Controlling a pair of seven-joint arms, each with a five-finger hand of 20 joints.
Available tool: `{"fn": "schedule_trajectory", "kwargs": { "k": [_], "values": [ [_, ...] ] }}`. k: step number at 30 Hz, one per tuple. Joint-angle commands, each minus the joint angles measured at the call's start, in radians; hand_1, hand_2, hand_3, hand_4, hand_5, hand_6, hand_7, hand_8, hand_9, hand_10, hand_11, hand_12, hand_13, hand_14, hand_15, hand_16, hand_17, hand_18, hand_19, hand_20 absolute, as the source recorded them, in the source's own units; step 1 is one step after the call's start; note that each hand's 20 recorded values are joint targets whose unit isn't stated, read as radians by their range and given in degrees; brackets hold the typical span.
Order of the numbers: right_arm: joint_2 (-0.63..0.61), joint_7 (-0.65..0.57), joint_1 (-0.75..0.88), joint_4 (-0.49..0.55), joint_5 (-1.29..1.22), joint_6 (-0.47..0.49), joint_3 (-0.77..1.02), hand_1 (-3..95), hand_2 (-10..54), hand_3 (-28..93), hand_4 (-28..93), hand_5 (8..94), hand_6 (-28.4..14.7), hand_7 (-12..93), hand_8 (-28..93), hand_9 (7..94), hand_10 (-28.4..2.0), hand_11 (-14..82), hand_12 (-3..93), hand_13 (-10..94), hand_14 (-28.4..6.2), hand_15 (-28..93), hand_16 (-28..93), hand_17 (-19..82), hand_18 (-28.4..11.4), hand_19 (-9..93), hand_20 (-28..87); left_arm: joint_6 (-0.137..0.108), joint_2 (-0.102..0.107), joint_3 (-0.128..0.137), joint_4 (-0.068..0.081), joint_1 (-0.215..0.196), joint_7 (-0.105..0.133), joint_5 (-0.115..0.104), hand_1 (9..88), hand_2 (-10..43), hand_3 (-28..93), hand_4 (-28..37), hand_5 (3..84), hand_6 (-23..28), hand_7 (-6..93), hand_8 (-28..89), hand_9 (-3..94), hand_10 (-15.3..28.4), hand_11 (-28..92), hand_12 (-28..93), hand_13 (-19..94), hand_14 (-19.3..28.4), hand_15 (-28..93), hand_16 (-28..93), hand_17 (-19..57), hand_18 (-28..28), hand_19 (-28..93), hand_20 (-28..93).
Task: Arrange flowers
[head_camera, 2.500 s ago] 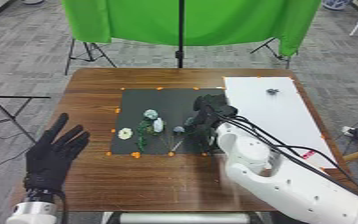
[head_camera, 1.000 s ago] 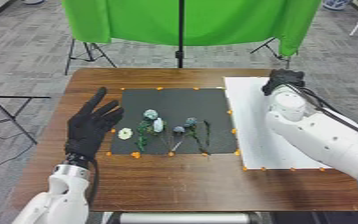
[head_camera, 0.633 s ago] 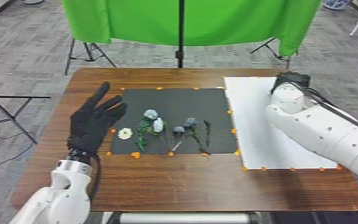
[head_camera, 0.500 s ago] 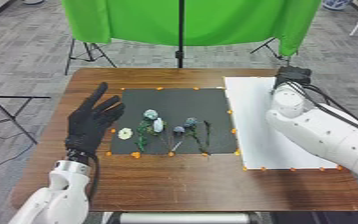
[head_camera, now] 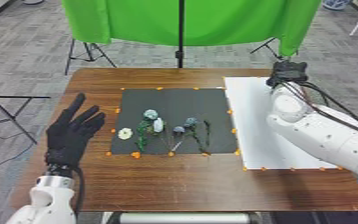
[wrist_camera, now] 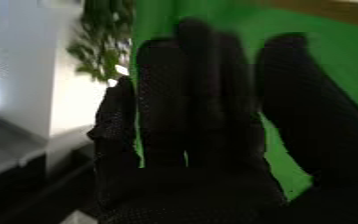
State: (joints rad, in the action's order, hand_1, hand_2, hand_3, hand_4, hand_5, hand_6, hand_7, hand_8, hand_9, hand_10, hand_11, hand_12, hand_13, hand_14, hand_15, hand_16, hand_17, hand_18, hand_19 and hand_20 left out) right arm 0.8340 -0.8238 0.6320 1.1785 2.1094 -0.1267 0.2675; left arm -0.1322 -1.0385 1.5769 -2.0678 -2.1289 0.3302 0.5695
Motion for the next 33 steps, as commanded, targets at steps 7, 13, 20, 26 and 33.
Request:
{"fn": "schedule_trajectory", "kwargs": {
  "k": [7, 13, 20, 26, 33],
  "values": [
    [0.001, -0.037, 0.065, 0.049, -0.089, 0.210, 0.129, 32.9, -9.5, 81, -28, 46.2, 1.0, 13, -13, 55.2, -14.1, 24.5, 13.7, 51, -11.7, 71, 10, 15, -22.3, 79, 45, 0.011, -0.017, -0.001, 0.005, 0.005, -0.023, 0.007, 21.1, 4.3, 78, -28.3, 30.4, 4.3, 11.5, -10, 31.0, 19.0, 20, 12, 22, 28.2, 46, -6, -7.1, 28.4, 47, 33],
    [-0.016, -0.046, 0.140, 0.073, -0.128, 0.321, 0.210, 34.0, -9.5, 80, -28, 45.2, 3.4, 14, -13, 54.1, -13.5, 21.2, 13.3, 50, -11.5, 69, 9, 13, -22.1, 76, 46, 0.024, -0.027, -0.004, 0.013, 0.019, -0.039, 0.015, 21.2, 4.4, 78, -28.3, 30.4, 4.4, 11.6, -10, 31.0, 18.9, 21, 12, 22, 28.2, 46, -6, -7.1, 28.4, 46, 34],
    [-0.046, -0.001, 0.157, 0.083, -0.043, 0.240, 0.160, 41.0, -9.5, 75, -28, 55.5, 8.9, 17, -15, 61.7, -6.7, 16.2, 13.0, 57, -7.9, 61, 9, 15, -20.7, 74, 44, 0.037, -0.037, 0.001, 0.021, 0.029, -0.054, 0.023, 21.1, 4.3, 78, -28.3, 30.4, 4.3, 11.6, -10, 31.0, 19.0, 21, 12, 22, 28.2, 46, -6, -7.0, 28.4, 46, 34],
    [-0.048, -0.039, 0.146, 0.077, -0.020, 0.167, 0.117, 56.1, -9.5, 52, -28, 76.7, 9.2, 13, -6, 78.3, -3.5, 11.9, 19.8, 66, -4.2, 62, 15, 20, -18.9, 78, 43, 0.043, -0.045, 0.000, 0.023, 0.037, -0.065, 0.027, 21.2, 4.3, 78, -28.3, 30.4, 4.3, 11.8, -10, 31.1, 19.0, 21, 12, 22, 28.3, 46, -6, -7.0, 28.4, 46, 35],
    [-0.047, -0.018, 0.122, 0.062, 0.023, 0.076, 0.066, 58.1, -9.5, 53, -28, 84.9, 9.1, 13, -3, 88.8, -2.6, 5.3, 28.1, 71, -2.6, 63, 18, 22, -17.8, 80, 43, 0.037, -0.040, 0.002, 0.018, 0.022, -0.046, 0.020, 21.1, 4.4, 78, -28.3, 30.4, 4.4, 11.7, -10, 31.1, 19.0, 21, 12, 22, 28.3, 46, -6, -6.9, 28.4, 46, 35]
  ]
}}
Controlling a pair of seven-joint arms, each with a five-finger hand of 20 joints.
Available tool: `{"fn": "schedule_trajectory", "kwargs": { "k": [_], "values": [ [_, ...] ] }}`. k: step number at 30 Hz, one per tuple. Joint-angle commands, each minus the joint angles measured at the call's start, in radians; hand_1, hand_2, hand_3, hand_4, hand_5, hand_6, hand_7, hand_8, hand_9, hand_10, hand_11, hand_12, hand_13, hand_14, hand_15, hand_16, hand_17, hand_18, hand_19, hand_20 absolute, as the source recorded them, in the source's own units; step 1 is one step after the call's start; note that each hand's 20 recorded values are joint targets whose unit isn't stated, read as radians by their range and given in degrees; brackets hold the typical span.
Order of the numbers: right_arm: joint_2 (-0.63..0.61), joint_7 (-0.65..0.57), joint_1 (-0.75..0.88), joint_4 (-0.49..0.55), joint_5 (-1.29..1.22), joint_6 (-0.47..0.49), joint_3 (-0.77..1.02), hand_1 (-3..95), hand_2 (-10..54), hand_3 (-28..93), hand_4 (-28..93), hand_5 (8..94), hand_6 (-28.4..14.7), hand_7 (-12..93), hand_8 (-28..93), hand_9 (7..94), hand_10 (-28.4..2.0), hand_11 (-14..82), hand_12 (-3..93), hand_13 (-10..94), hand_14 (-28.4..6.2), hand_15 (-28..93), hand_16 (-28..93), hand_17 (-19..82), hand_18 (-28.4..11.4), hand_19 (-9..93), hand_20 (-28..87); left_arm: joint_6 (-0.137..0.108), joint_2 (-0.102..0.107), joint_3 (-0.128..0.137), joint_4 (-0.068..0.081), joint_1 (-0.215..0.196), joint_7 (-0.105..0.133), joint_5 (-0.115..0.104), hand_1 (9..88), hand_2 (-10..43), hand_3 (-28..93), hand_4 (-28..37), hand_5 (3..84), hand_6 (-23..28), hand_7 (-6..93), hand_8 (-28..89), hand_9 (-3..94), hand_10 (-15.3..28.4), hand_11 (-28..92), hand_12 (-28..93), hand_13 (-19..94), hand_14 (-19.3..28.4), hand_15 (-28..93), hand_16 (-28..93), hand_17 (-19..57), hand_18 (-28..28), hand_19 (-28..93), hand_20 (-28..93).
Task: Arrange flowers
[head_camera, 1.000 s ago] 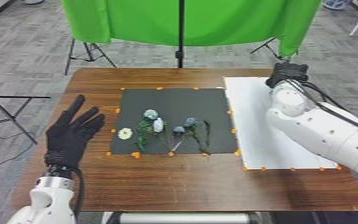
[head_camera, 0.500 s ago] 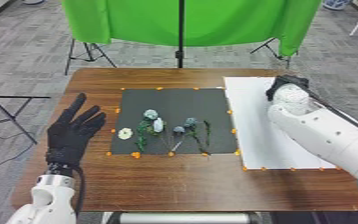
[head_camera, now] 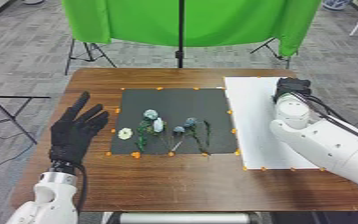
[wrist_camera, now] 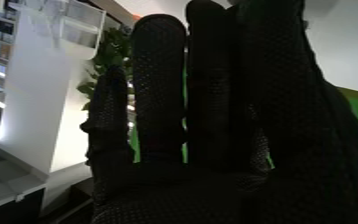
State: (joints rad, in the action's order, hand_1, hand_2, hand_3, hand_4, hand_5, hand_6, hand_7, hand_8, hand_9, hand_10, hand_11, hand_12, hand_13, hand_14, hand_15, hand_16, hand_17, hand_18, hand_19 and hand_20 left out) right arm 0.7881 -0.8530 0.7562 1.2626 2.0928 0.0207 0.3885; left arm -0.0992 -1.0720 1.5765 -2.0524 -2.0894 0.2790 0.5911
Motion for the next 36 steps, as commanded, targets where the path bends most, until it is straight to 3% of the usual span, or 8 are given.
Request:
{"fn": "schedule_trajectory", "kwargs": {
  "k": [1, 3, 5, 9, 10, 16, 21, 36],
  "values": [
    [0.000, 0.014, -0.002, -0.021, 0.045, -0.086, -0.058, 58.4, -9.5, 53, -28, 85.8, 9.1, 13, -2, 90.2, -2.5, 5.6, 28.7, 71, -2.2, 64, 18, 23, -17.5, 81, 43, 0.002, -0.006, 0.004, 0.000, -0.026, 0.012, -0.004, 21.1, 4.4, 78, -28.3, 30.4, 4.4, 11.7, -10, 31.1, 19.0, 21, 12, 22, 28.3, 46, -6, -6.9, 28.4, 46, 35],
    [0.000, 0.034, 0.018, -0.004, 0.067, -0.100, -0.030, 58.4, -9.5, 54, -28, 86.8, 9.1, 13, -2, 91.7, -2.7, 6.1, 29.2, 72, -1.9, 65, 18, 23, -17.3, 81, 43, -0.006, -0.013, 0.014, -0.011, -0.052, 0.015, -0.005, 21.1, 4.4, 78, -28.3, 30.4, 4.4, 11.7, -10, 31.1, 19.0, 21, 12, 22, 28.3, 46, -6, -6.9, 28.4, 46, 35],
    [-0.025, 0.031, 0.002, 0.041, 0.056, -0.184, -0.071, 58.0, -9.5, 55, -28, 87.0, 9.0, 13, -2, 92.0, -2.9, 6.0, 29.4, 72, -1.9, 65, 18, 24, -17.3, 82, 43, -0.011, -0.016, 0.023, -0.017, -0.068, 0.020, -0.007, 21.1, 4.4, 78, -28.3, 30.4, 4.4, 11.8, -10, 31.0, 19.0, 21, 12, 22, 28.3, 46, -6, -6.9, 28.4, 46, 35],
    [-0.076, 0.081, 0.059, 0.189, 0.145, -0.285, -0.036, 56.5, -9.5, 58, -28, 87.3, 8.5, 13, -2, 92.3, -3.3, 7.1, 29.2, 73, -2.2, 65, 18, 24, -17.5, 82, 43, -0.016, -0.030, 0.044, -0.027, -0.091, 0.017, -0.008, 21.1, 4.4, 78, -28.3, 30.4, 4.4, 11.7, -10, 31.1, 19.0, 21, 12, 22, 28.3, 46, -6, -6.9, 28.4, 45, 35],
    [-0.080, 0.107, 0.062, 0.219, 0.151, -0.305, -0.045, 56.0, -9.5, 59, -28, 87.5, 8.2, 13, -2, 92.4, -3.4, 7.3, 29.1, 73, -2.3, 65, 18, 24, -17.5, 82, 43, -0.025, -0.029, 0.050, -0.034, -0.109, 0.026, -0.010, 21.0, 4.4, 78, -28.3, 30.4, 4.4, 11.7, -10, 31.1, 19.0, 21, 12, 22, 28.3, 46, -6, -6.9, 28.4, 45, 35],
    [-0.105, 0.217, 0.190, 0.421, 0.226, -0.247, 0.033, 54.5, -9.5, 62, -28, 87.8, 6.8, 12, -1, 92.4, -4.6, 12.2, 29.8, 73, -3.1, 66, 18, 24, -18.1, 83, 43, -0.024, -0.049, 0.066, -0.037, -0.117, 0.015, -0.004, 21.1, 4.5, 78, -28.3, 30.4, 4.4, 11.8, -10, 31.1, 19.0, 21, 12, 22, 28.2, 46, -6, -6.9, 28.4, 45, 35],
    [-0.110, 0.251, 0.328, 0.529, 0.269, -0.191, 0.108, 53.4, -9.5, 65, -28, 87.7, 6.4, 12, -1, 91.7, -5.3, 14.0, 30.5, 72, -4.1, 67, 18, 23, -18.7, 83, 44, -0.017, -0.052, 0.056, -0.035, -0.109, 0.007, 0.003, 21.1, 4.5, 78, -28.3, 30.5, 4.5, 11.6, -10, 31.1, 19.1, 21, 12, 22, 28.2, 46, -6, -6.9, 28.4, 45, 36],
    [-0.103, 0.291, 0.415, 0.570, 0.356, -0.084, 0.125, 52.4, -9.5, 64, -28, 84.8, 6.2, 11, -2, 88.8, -6.1, 15.6, 29.4, 70, -5.0, 67, 18, 22, -19.6, 82, 44, -0.010, -0.055, 0.046, -0.034, -0.106, 0.002, 0.009, 21.2, 4.4, 78, -28.3, 30.5, 4.6, 11.4, -10, 31.1, 19.0, 21, 12, 22, 28.2, 46, -6, -6.8, 28.4, 45, 36]
  ]
}}
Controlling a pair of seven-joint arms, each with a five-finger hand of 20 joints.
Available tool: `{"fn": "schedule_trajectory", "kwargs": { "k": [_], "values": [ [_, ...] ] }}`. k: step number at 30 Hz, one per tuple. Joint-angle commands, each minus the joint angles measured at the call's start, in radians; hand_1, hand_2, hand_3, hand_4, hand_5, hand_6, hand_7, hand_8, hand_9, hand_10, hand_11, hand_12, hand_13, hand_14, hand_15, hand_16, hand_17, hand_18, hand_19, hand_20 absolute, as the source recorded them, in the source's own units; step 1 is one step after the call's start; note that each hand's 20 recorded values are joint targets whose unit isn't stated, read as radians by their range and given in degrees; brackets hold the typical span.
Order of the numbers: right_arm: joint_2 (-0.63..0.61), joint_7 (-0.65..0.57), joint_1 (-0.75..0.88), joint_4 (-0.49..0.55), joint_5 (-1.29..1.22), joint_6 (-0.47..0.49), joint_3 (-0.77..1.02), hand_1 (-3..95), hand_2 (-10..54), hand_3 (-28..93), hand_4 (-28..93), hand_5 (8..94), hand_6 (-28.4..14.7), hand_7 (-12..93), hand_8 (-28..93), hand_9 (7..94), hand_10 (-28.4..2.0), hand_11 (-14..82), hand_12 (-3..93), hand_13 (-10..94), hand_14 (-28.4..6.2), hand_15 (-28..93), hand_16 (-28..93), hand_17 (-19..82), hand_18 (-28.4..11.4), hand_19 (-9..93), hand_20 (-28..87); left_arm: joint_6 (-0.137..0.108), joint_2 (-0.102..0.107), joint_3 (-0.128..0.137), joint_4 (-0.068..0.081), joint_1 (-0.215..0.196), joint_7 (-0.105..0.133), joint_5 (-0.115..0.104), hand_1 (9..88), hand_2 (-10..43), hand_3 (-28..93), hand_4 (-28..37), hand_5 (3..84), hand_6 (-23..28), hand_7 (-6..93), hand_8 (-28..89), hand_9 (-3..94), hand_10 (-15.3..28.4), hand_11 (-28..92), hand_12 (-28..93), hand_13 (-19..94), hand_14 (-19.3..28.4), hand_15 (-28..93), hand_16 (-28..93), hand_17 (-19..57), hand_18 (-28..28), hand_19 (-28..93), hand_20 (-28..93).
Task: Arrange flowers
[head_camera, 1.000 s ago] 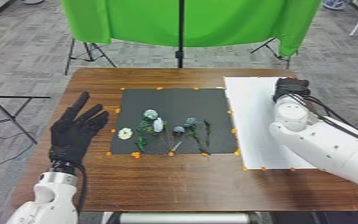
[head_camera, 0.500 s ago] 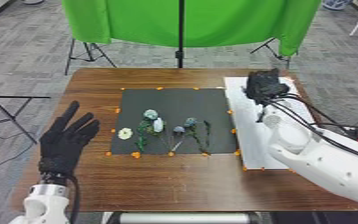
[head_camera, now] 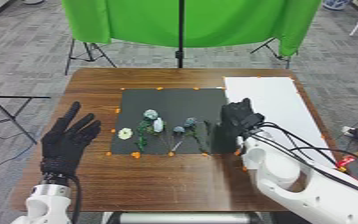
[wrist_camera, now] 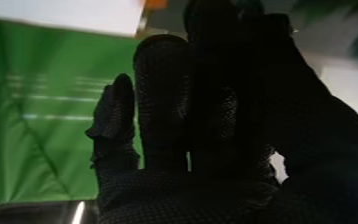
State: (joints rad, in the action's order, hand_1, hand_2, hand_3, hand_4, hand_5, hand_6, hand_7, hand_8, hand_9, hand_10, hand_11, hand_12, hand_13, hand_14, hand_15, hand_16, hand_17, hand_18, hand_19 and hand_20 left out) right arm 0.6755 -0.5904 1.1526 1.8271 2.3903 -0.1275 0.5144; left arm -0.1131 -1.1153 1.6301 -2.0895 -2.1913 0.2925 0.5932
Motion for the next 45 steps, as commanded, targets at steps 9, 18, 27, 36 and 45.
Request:
{"fn": "schedule_trajectory", "kwargs": {
  "k": [9, 18, 27, 36, 45],
  "values": [
    [-0.015, 0.069, 0.138, 0.099, 0.057, 0.140, 0.140, 36.5, -9.5, 77, -28, 63.0, 2.7, 13, -13, 72.2, -10.6, 28.6, 16.1, 60, -8.8, 72, 14, 16, -21.6, 80, 48, 0.004, -0.018, -0.001, 0.001, -0.013, -0.025, 0.012, 21.4, 4.4, 78, -28.3, 30.6, 4.6, 11.5, -10, 31.2, 19.0, 21, 12, 22, 28.2, 46, -6, -6.8, 28.4, 45, 36],
    [-0.058, 0.038, 0.239, 0.185, -0.013, 0.075, 0.281, 33.1, -9.5, 74, -28, 60.4, 1.6, 13, -13, 70.4, -11.1, 28.6, 16.1, 58, -10.1, 72, 13, 15, -22.5, 79, 50, 0.002, -0.012, -0.001, 0.000, -0.021, -0.018, 0.011, 21.5, 4.3, 78, -28.3, 30.6, 4.5, 11.6, -10, 31.2, 19.1, 21, 12, 22, 28.3, 46, -6, -6.8, 28.4, 45, 36],
    [0.093, 0.047, 0.492, 0.270, -0.627, -0.113, 0.651, 25.6, -4.9, 76, -28, 60.2, 1.4, 14, -13, 66.0, -13.1, 24.2, 14.5, 52, -13.3, 63, 10, 11, -21.3, 67, 43, -0.013, -0.013, -0.018, 0.015, -0.006, -0.007, 0.032, 21.5, 4.5, 78, -28.3, 31.7, 3.9, 11.7, -10, 31.2, 19.0, 21, 12, 22, 28.2, 46, -6, -6.8, 28.4, 45, 36],
    [0.295, 0.317, 0.596, 0.215, -1.476, -0.166, 0.871, 17.2, 7.1, 76, -28, 53.5, 1.0, 12, -13, 57.8, -16.0, 16.9, 12.9, 42, -18.5, 49, 8, 5, -23.0, 58, 30, -0.011, 0.000, -0.045, 0.044, 0.035, 0.026, 0.044, 21.3, 4.6, 78, -28.3, 35.9, 2.8, 11.0, -10, 33.5, 18.3, 21, 12, 23, 27.7, 47, -6, -6.9, 28.4, 45, 35],
    [0.395, 0.406, 0.675, 0.170, -1.602, 0.031, 0.993, 14.1, 9.8, 75, -28, 51.4, 2.1, 11, -12, 51.9, -15.7, 11.8, 12.5, 36, -20.1, 35, 11, 3, -24.7, 54, 24, 0.017, -0.019, -0.028, 0.055, 0.044, 0.005, 0.070, 21.0, 4.6, 77, -28.3, 38.4, 2.7, 10.0, -10, 33.7, 18.0, 21, 12, 23, 27.2, 46, -6, -8.0, 28.4, 46, 32]
  ]
}}
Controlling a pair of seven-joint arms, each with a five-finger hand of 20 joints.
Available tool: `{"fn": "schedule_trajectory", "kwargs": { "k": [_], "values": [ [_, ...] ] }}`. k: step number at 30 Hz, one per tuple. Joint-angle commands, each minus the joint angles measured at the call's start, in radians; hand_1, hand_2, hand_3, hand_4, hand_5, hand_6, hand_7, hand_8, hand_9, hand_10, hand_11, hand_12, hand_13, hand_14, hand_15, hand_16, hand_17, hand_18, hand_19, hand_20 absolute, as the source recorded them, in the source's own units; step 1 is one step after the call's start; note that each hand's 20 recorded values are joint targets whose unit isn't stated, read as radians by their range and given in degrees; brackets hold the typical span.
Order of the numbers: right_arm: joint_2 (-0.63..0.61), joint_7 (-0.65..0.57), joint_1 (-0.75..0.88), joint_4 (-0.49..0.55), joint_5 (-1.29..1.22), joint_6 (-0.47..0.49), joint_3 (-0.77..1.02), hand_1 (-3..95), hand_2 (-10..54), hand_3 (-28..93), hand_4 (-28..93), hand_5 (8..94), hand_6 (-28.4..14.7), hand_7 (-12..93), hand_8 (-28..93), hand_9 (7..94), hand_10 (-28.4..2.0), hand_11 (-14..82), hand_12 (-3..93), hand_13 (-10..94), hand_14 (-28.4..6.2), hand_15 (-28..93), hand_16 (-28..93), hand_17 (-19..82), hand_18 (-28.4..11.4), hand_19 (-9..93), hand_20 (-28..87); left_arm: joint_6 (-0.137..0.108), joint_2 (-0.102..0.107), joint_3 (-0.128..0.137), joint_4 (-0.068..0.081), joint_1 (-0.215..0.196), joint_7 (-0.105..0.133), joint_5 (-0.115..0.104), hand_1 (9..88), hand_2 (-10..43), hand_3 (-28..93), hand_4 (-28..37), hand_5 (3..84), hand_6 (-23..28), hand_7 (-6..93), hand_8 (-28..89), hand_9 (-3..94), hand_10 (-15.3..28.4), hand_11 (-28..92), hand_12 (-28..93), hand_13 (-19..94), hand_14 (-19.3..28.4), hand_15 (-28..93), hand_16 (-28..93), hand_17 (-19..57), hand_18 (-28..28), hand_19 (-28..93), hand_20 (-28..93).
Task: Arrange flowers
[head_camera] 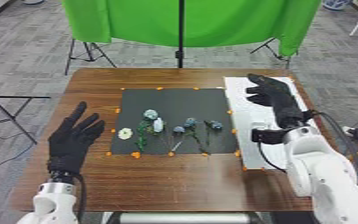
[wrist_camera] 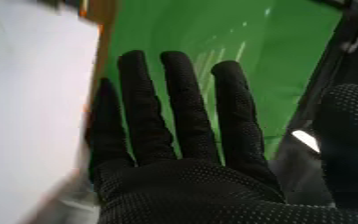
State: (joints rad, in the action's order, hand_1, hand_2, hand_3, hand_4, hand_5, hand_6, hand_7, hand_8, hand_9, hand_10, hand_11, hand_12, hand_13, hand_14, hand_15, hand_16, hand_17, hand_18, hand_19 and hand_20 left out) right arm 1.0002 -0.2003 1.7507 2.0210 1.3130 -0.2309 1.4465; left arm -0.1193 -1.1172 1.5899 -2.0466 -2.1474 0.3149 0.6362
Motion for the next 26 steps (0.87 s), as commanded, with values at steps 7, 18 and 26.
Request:
{"fn": "schedule_trajectory", "kwargs": {
  "k": [7, 18, 26],
  "values": [
    [0.113, 0.035, 0.101, -0.024, -0.486, 0.160, 0.068, 14.1, 9.0, 76, -28, 47.5, 3.8, 10, -12, 49.5, -15.2, 9.7, 12.8, 35, -19.7, 32, 13, 2, -25.6, 52, 23, 0.020, -0.029, 0.006, 0.009, -0.007, -0.021, 0.020, 20.4, 4.7, 77, -28.3, 34.7, 2.8, 9.9, -10, 32.7, 17.9, 20, 12, 23, 27.2, 45, -6, -8.8, 28.3, 46, 29],
    [0.138, 0.055, 0.111, -0.030, -0.498, 0.161, 0.085, 15.1, 7.9, 76, -28, 46.5, 4.2, 10, -11, 49.5, -14.8, 9.9, 13.6, 37, -19.4, 36, 15, 4, -25.9, 55, 25, 0.035, -0.044, 0.048, 0.004, -0.018, -0.038, 0.036, 19.9, 4.9, 77, -28.3, 33.5, 2.6, 10.5, -10, 32.6, 18.0, 20, 12, 23, 27.3, 45, -6, -8.1, 28.4, 49, 27],
    [0.118, 0.054, 0.114, -0.028, -0.498, 0.181, 0.099, 15.4, 7.5, 76, -28, 47.0, 4.4, 11, -12, 50.2, -14.7, 10.5, 13.8, 37, -19.2, 36, 14, 4, -25.7, 55, 25, 0.019, -0.037, 0.068, -0.013, -0.037, -0.057, 0.078, 19.6, 4.9, 77, -28.3, 33.2, 2.7, 10.5, -10, 32.4, 18.1, 20, 12, 23, 27.5, 45, -6, -7.9, 28.4, 49, 27]
  ]
}}
